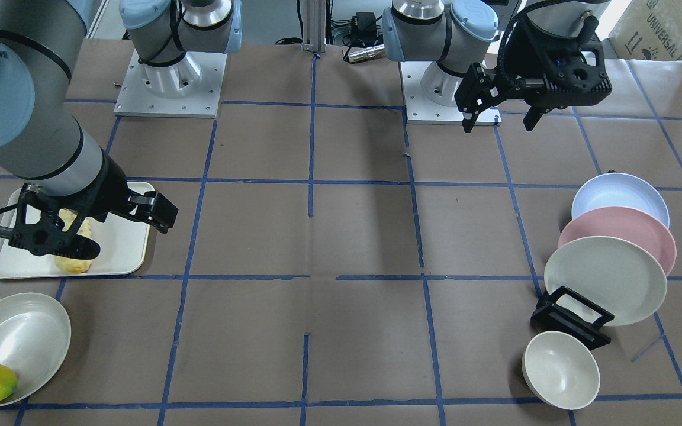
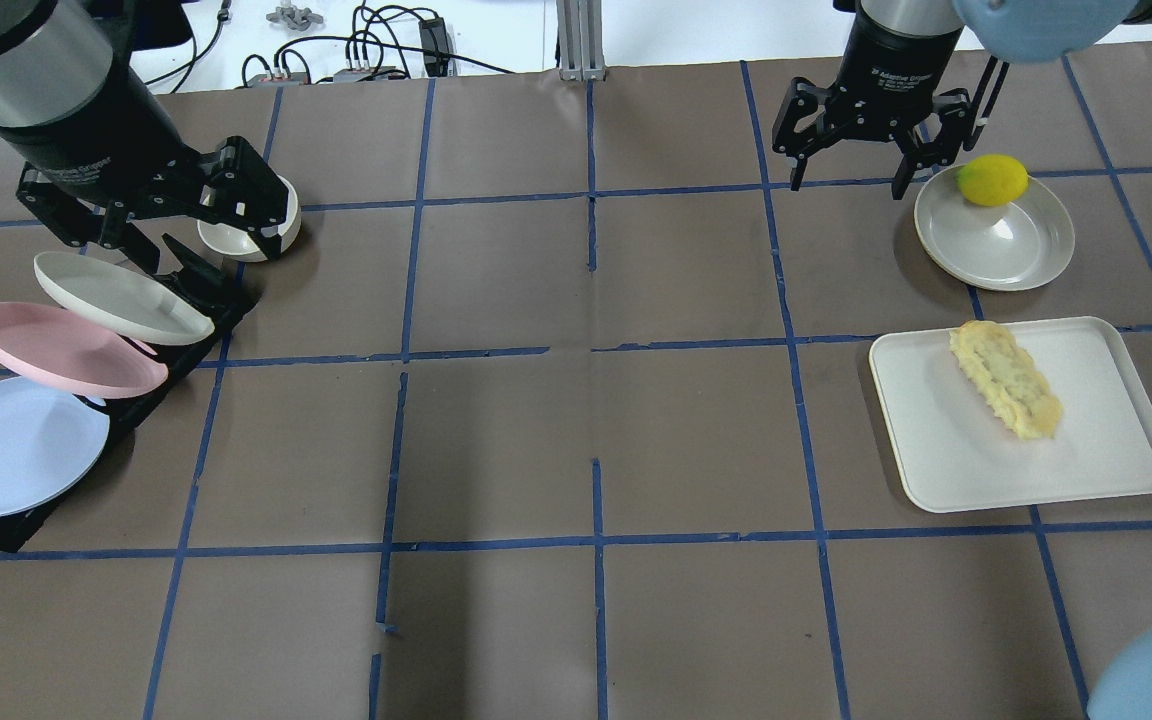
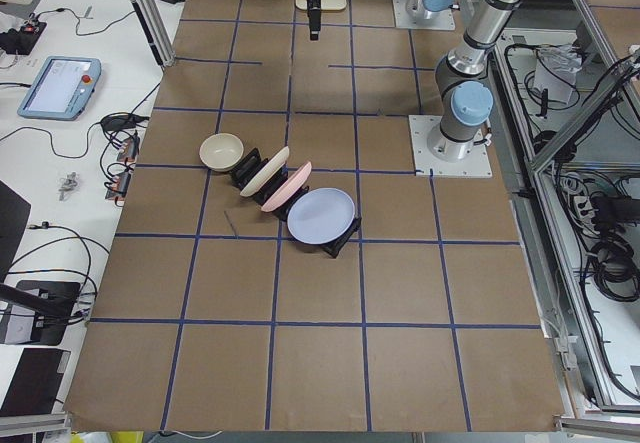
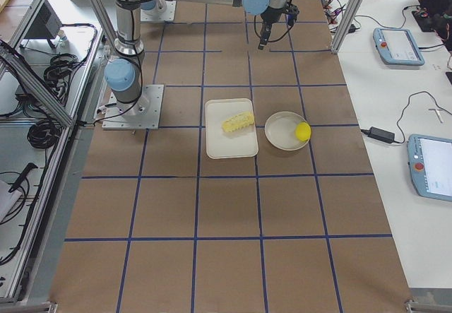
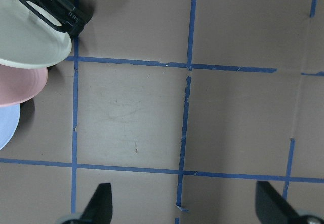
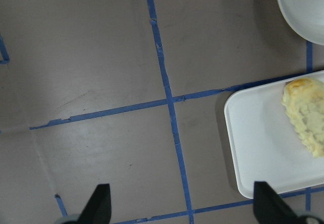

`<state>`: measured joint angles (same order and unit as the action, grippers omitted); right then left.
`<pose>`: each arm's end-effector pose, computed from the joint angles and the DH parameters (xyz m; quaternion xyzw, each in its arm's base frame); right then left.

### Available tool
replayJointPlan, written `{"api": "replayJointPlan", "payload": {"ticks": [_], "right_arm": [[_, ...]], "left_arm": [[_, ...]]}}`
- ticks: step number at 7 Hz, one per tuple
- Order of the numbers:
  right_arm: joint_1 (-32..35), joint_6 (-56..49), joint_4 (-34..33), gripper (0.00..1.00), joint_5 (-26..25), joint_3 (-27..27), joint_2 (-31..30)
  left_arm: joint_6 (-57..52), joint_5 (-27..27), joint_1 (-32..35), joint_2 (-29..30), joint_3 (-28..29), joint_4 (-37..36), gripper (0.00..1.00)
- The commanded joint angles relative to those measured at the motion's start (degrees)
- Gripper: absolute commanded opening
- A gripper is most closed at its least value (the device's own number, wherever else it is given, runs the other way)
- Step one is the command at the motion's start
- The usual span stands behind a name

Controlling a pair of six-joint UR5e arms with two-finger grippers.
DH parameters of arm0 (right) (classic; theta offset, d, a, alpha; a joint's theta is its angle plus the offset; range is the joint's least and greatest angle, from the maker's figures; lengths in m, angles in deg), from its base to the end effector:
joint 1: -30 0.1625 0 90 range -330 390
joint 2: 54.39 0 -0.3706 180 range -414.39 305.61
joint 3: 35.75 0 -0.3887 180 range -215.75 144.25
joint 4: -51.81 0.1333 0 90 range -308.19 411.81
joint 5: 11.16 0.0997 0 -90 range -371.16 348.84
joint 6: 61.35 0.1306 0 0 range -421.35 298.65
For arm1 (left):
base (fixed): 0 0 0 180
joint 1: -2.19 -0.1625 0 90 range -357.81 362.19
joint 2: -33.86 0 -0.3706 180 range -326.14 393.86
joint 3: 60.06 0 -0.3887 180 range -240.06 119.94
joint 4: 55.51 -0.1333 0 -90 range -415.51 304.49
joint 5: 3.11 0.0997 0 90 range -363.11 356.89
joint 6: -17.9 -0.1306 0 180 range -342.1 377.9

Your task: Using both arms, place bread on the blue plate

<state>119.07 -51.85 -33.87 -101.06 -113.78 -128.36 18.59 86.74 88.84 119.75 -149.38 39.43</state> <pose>0.1243 -0.5718 0.3474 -0.0907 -0.9932 -0.0729 0.0046 -0.1065 -0.4672 0.4337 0.0352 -0.9994 -0.0013 0.0013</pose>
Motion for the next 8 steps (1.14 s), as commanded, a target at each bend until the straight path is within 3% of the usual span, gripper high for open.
{"api": "replayJointPlan", "payload": {"ticks": [1,3,4,5,6,8], "right_arm": [[0.04,1.12,0.69,1.0,-0.97,-0.81,-0.57],[-0.48,0.79,-1.23,1.0,-0.98,-5.62,-3.37],[-1.87,-2.44,-6.12,1.0,-0.89,-6.08,-2.95],[-5.02,-15.61,-8.6,1.0,-2.37,-7.65,-2.86],[-9.49,-21.48,-9.85,1.0,-2.82,-12.72,-3.38],[-13.74,-34.37,-18.33,1.0,-3.08,-20.73,-3.47]], "left_arm": [[0.79,0.23,0.01,0.34,-1.38,-0.02,1.0],[0.1,0.23,0.18,-0.54,-4.8,0.59,1.0],[0.79,0.41,0.1,-0.19,-8.47,-1.14,1.0],[0.71,1.19,0.1,-2.54,-10.25,-7.43,1.0],[1.15,3.63,-0.43,-0.39,-10.09,-9.75,1.0],[-4.26,5.42,0.01,1.83,-7.75,-8.28,1.0]]}}
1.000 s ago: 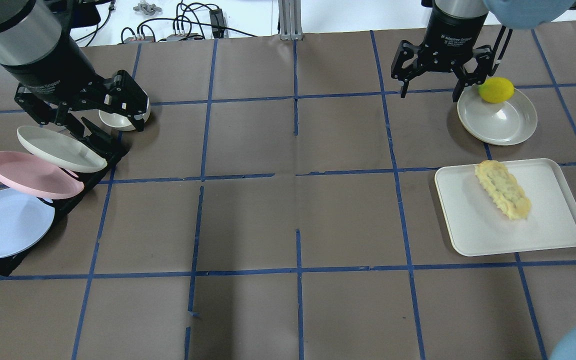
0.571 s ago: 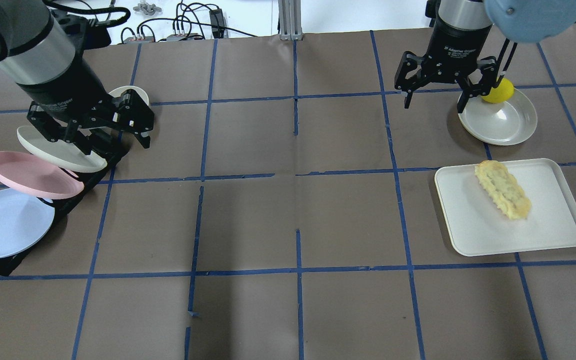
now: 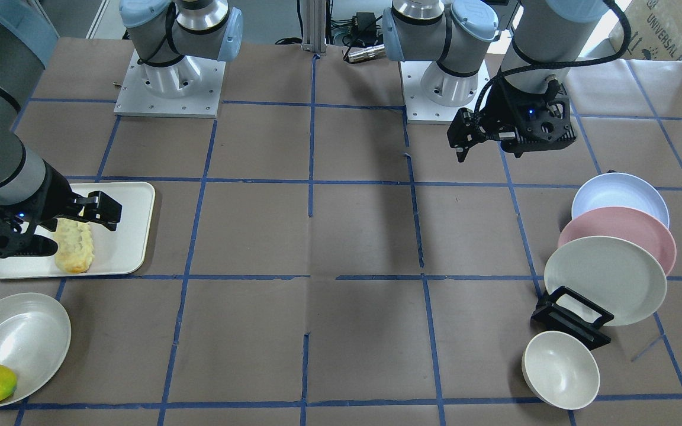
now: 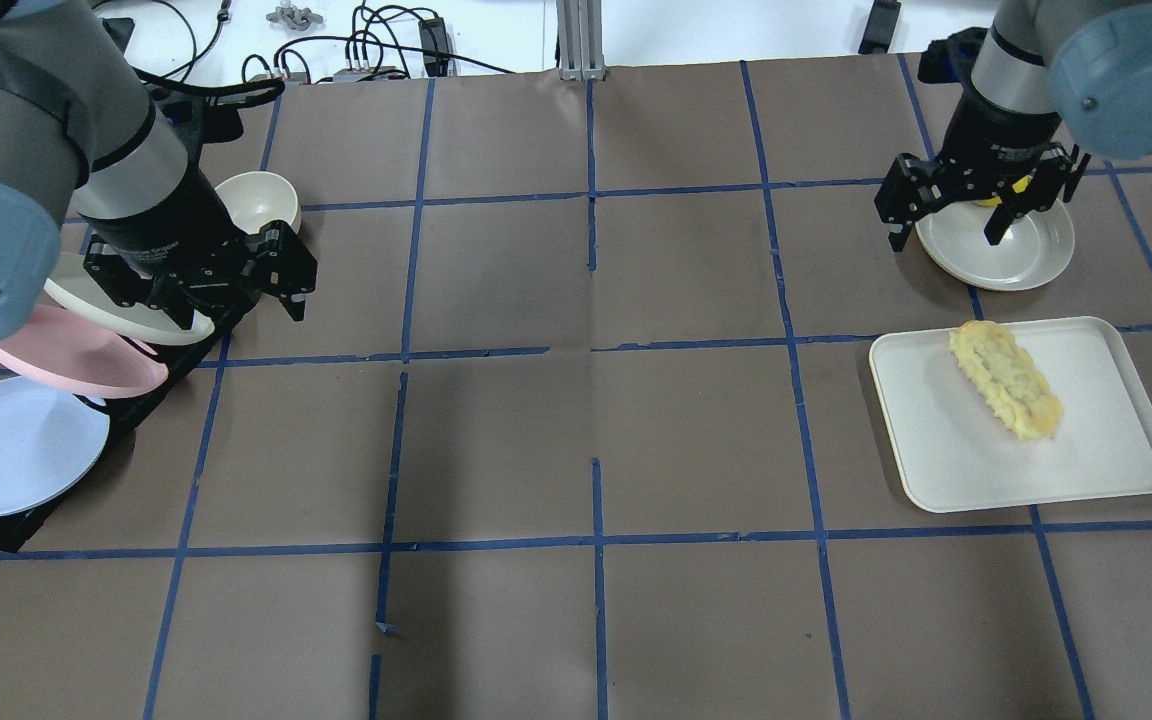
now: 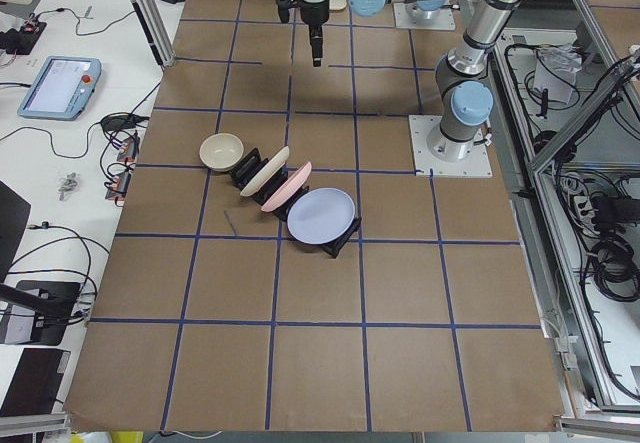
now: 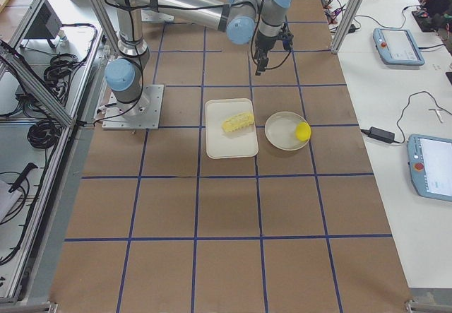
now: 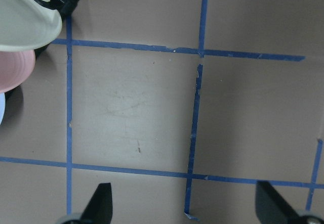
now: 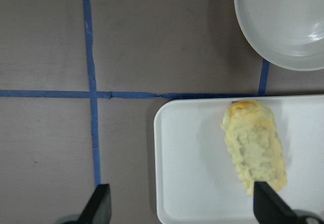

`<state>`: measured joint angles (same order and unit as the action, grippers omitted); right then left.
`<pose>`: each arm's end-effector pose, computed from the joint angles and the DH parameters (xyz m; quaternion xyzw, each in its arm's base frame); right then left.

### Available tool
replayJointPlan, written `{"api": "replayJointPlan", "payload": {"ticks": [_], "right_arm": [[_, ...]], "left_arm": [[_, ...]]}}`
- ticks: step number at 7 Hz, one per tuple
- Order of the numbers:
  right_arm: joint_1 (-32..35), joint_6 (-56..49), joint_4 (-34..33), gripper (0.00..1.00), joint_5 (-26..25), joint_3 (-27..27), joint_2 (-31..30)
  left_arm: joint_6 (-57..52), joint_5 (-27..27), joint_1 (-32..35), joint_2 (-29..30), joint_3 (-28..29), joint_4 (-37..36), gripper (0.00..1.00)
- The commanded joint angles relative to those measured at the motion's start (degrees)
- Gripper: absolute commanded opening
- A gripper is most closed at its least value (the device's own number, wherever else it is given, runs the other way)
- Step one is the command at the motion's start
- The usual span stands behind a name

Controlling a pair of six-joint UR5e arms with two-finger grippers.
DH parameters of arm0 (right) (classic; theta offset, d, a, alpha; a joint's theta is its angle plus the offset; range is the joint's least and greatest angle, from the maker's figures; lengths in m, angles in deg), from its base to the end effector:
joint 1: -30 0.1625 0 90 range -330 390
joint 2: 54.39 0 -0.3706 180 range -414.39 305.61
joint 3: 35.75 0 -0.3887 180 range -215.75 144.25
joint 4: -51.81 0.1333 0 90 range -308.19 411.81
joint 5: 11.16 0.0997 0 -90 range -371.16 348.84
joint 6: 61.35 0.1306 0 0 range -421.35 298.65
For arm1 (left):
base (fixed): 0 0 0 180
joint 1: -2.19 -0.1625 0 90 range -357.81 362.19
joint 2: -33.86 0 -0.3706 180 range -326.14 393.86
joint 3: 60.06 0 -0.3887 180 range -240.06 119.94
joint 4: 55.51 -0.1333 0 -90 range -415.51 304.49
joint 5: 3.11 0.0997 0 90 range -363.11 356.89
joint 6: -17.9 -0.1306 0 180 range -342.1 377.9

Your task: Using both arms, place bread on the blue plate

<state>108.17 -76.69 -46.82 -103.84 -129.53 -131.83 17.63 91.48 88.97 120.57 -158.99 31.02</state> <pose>0.0148 -0.5496 0.2722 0.0321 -0.9969 -0.0708 0.0069 -0.0968 -0.4664 0.3604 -0.0250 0.9987 0.0201 0.0394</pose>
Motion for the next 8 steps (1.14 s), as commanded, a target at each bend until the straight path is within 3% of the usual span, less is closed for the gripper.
{"api": "replayJointPlan", "payload": {"ticks": [1,2,4,5,8], "right_arm": [[-7.38,-16.14,-10.22,1.0,0.04,-9.97,-0.17],[-10.55,-28.74,-19.41,1.0,0.04,-14.2,0.26],[-11.82,-32.99,-34.02,1.0,0.04,-22.9,0.44],[-11.82,-32.65,-38.0,1.0,0.22,-26.33,0.79],[-11.99,-32.99,-46.9,1.0,0.04,-31.64,0.79]], "left_arm": [[-5.17,1.12,-0.64,2.66,4.68,0.3,1.0],[-5.88,1.04,-0.64,4.41,4.1,-0.13,1.0],[-5.44,-0.09,-0.46,8.02,8.2,-2.15,1.0],[-5.8,-0.46,0.14,6.9,9.88,1.85,1.0],[-13.27,-0.9,-0.29,6.37,10.24,2.94,1.0]]}}
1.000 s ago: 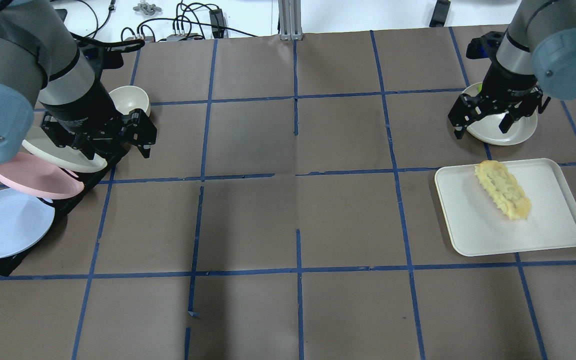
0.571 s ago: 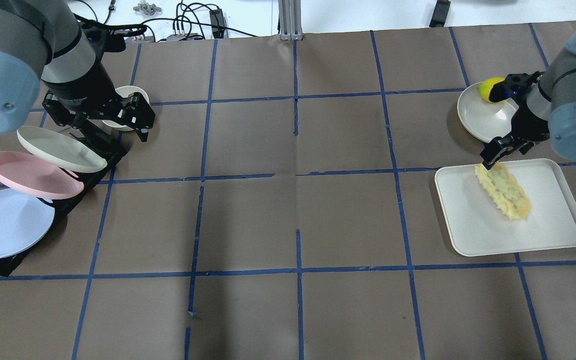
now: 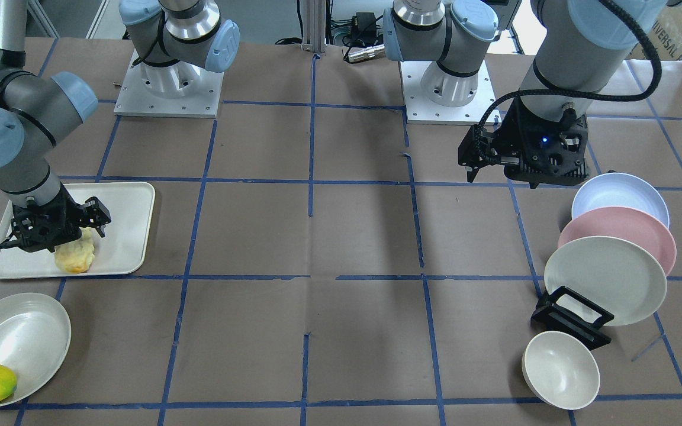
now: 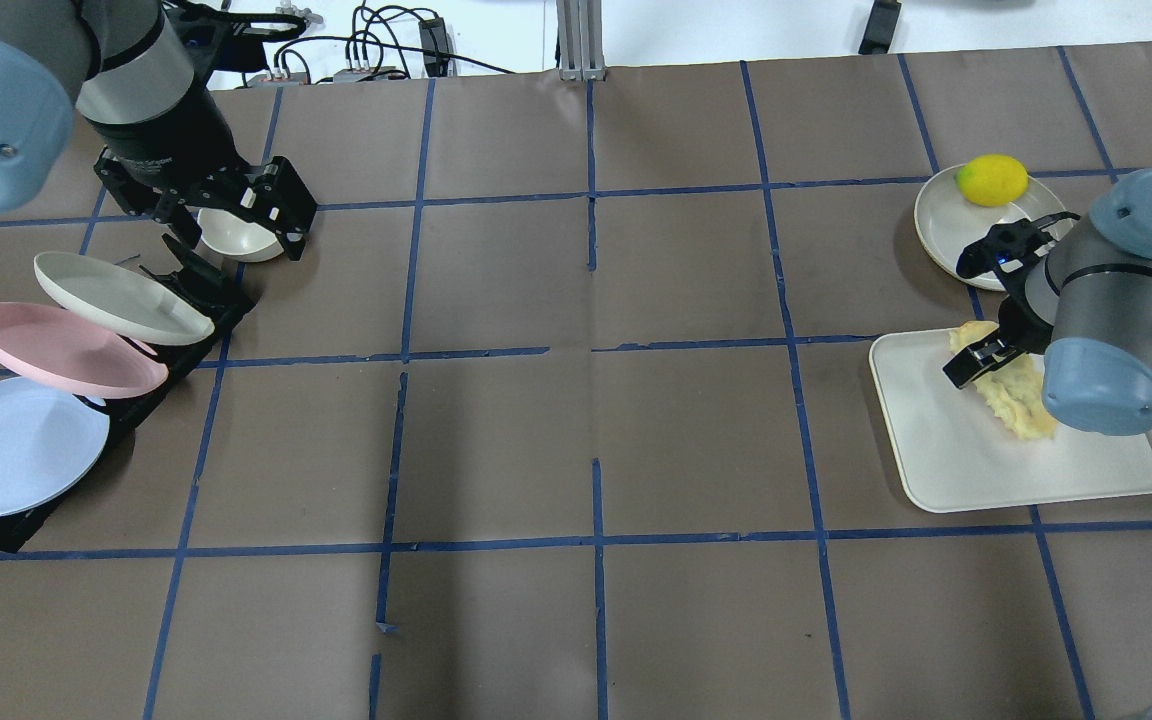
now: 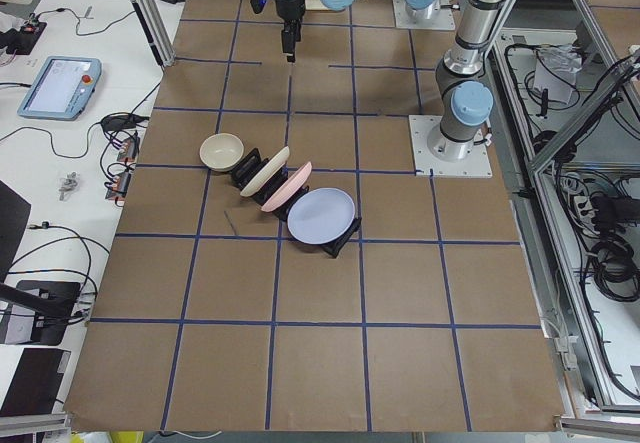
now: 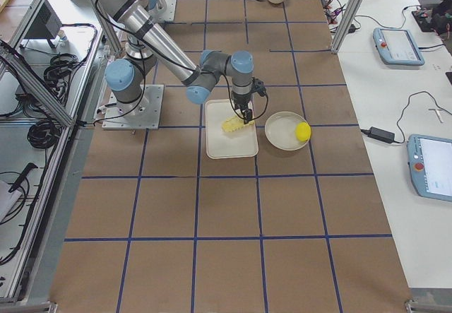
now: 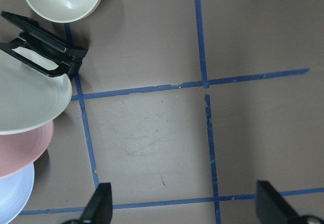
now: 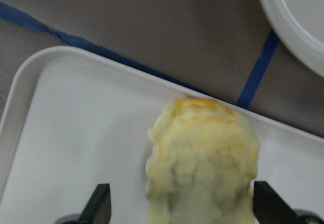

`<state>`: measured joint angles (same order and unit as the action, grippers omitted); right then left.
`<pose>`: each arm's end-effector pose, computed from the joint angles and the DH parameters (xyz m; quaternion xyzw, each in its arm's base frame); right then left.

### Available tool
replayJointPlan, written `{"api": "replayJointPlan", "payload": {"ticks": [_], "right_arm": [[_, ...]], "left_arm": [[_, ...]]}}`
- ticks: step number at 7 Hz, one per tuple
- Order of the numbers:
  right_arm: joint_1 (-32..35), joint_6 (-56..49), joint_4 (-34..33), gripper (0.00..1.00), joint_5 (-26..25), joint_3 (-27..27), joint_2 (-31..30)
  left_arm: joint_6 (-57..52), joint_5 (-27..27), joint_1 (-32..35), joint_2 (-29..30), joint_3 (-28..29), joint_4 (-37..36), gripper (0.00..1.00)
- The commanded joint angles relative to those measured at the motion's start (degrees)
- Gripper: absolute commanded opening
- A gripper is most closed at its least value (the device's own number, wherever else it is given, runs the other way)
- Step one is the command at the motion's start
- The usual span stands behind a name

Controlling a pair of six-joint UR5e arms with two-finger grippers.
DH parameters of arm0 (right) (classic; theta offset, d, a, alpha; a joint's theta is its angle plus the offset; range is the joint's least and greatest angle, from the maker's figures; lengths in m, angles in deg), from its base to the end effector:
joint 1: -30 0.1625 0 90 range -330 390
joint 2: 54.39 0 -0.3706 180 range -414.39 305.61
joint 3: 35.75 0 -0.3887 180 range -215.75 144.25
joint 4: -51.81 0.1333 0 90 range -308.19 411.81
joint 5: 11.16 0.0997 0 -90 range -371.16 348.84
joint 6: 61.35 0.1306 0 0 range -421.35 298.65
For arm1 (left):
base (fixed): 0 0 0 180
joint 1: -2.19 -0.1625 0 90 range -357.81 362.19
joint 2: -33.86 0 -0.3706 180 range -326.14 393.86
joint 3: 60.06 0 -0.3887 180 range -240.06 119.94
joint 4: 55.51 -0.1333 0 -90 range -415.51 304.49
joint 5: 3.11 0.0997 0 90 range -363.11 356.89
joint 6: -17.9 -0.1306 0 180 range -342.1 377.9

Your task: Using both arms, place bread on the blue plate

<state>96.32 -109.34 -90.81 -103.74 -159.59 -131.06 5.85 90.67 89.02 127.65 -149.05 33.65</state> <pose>-0.0686 -0.4737 0.1176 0.2092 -0.9765 0.0254 0.0461 -0.0964 -0.5141 0.3798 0.0779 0.9963 0.0211 0.0304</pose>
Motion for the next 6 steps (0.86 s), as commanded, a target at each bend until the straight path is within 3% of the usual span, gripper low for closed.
{"api": "replayJointPlan", "payload": {"ticks": [1,2,3,4,6], "right_arm": [[-0.14,-0.34,-3.36,0.89,-0.05,-1.58,-0.06],[-0.31,-0.17,-3.46,0.41,-0.31,-1.58,-0.15],[-0.75,-0.08,-3.37,0.17,-0.4,-1.58,-0.5],[-0.84,0.01,-2.76,0.09,-0.4,-1.06,-0.85],[-0.75,0.79,2.57,0.09,-0.58,1.56,-2.78]], "left_arm": [[-1.23,-0.36,-0.95,-0.62,-1.26,0.14,1.0],[-0.53,-0.53,-1.65,-0.79,-1.45,-0.3,1.0],[-0.61,-0.71,-2.44,-1.32,-1.45,-0.22,1.0],[-1.22,-0.71,-3.49,-1.5,-1.54,-0.04,1.0],[-1.49,-0.53,-5.34,-2.82,-1.79,0.4,0.99]]}}
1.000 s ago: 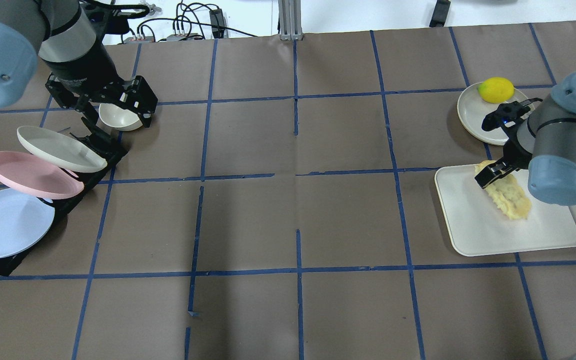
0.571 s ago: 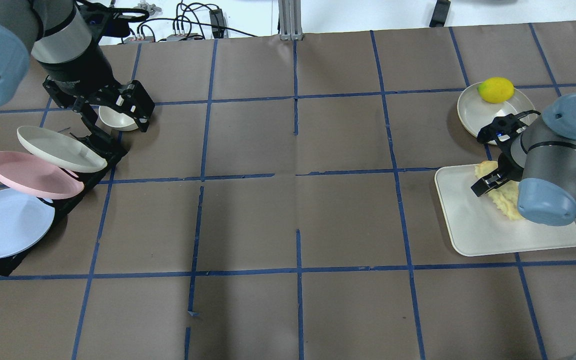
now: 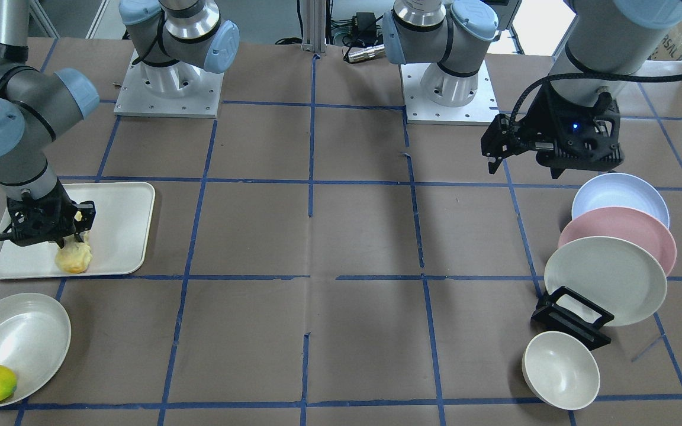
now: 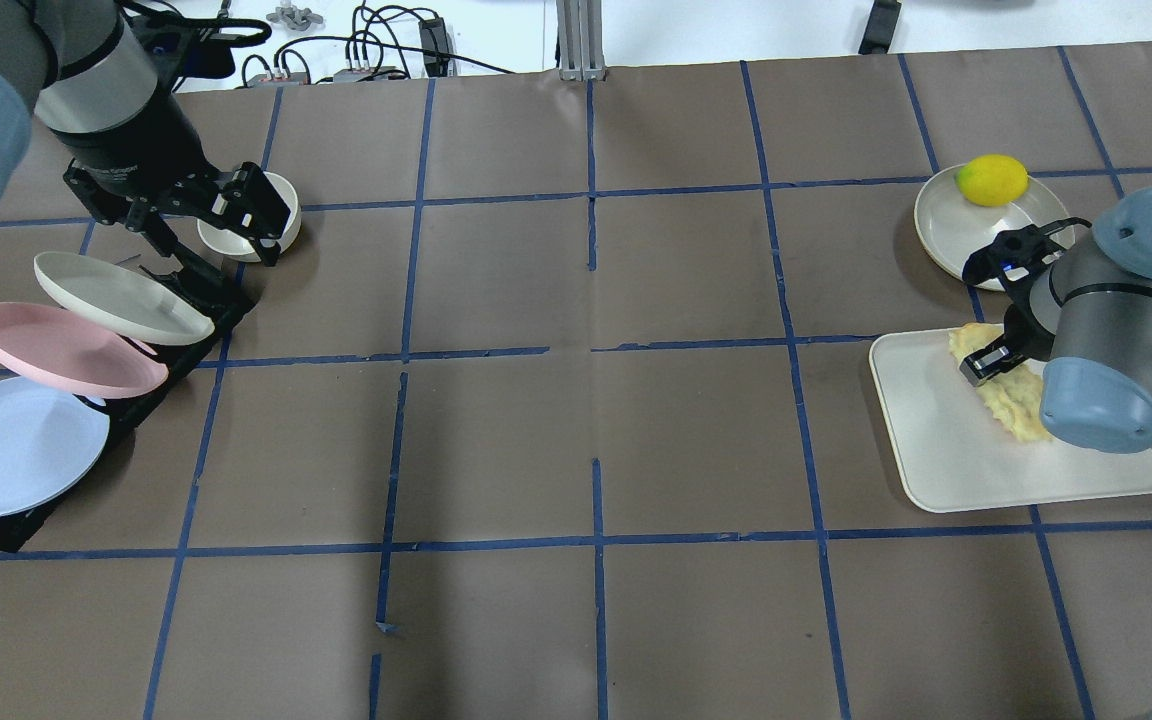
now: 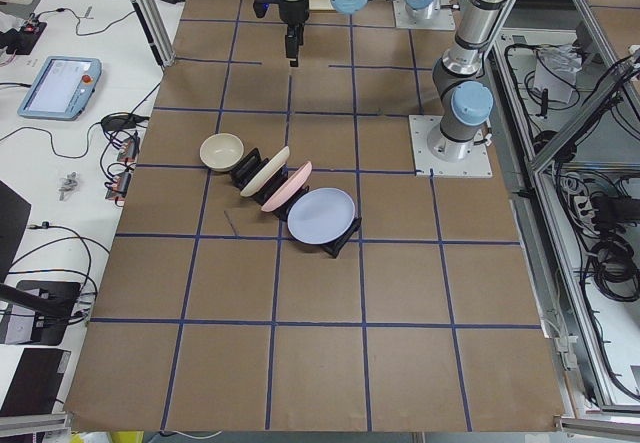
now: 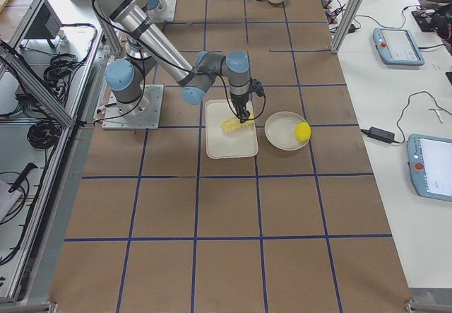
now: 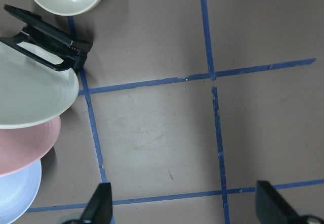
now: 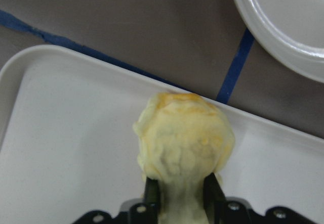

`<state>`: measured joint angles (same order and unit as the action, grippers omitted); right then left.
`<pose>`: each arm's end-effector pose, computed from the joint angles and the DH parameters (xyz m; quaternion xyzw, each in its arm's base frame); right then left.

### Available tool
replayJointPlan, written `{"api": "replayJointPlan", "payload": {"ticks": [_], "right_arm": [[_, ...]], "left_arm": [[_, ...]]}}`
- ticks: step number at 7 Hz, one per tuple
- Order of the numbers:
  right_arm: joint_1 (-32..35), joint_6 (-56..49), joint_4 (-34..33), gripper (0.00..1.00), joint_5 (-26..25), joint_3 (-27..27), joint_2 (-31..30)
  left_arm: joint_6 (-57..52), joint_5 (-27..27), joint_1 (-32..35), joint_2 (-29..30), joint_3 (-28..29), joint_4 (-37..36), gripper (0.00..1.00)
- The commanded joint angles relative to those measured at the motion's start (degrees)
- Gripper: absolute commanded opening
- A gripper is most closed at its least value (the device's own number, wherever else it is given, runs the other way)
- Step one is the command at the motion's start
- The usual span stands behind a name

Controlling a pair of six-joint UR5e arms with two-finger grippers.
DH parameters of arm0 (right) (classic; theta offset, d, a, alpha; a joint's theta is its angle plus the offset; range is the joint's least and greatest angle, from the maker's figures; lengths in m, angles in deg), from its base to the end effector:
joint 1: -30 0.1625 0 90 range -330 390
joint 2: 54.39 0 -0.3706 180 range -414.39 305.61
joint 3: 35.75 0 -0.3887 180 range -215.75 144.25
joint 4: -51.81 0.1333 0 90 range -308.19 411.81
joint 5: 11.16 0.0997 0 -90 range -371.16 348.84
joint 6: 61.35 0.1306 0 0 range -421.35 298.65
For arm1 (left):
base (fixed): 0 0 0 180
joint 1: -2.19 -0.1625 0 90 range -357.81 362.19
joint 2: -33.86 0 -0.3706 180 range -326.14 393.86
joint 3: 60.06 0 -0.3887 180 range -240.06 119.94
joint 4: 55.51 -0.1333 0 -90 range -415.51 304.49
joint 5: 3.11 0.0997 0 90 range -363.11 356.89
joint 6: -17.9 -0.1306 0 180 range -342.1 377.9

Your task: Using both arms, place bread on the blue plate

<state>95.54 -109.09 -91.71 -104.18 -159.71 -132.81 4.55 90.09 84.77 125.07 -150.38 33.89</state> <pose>-0.0768 -0.4742 0.1328 0.1994 -0.9771 0.0407 0.0622 -0.0612 -0.5061 0.3906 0.0519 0.9982 0.0130 0.0260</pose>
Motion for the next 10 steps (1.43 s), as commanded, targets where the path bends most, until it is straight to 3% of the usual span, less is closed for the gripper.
{"api": "replayJointPlan", "payload": {"ticks": [1,2,4,6,8,10], "right_arm": [[0.03,1.59,6.9,0.08,-2.75,4.4,-1.04],[0.11,3.08,10.94,0.08,-2.69,6.77,-1.12],[1.77,14.2,20.96,0.1,1.06,11.25,-4.61],[8.69,24.67,32.46,0.1,3.29,21.15,-4.9],[14.68,35.04,47.3,0.09,3.46,36.34,-1.16],[22.49,44.51,54.81,0.09,2.24,48.14,5.26]], "left_arm": [[-1.5,0.75,-2.23,-1.72,1.44,3.64,1.0],[-8.12,2.32,-7.47,-2.6,1.11,7.76,0.99],[-29.52,-1.69,-25.89,-1.83,1.28,9.72,0.99],[-44.75,-1.53,-36.47,0.8,2.95,9.57,1.0],[-54.81,-1.79,-45.88,8.5,4.79,9.22,1.0],[-58.72,-2.93,-48.47,20.97,8.82,6.15,0.99]]}}
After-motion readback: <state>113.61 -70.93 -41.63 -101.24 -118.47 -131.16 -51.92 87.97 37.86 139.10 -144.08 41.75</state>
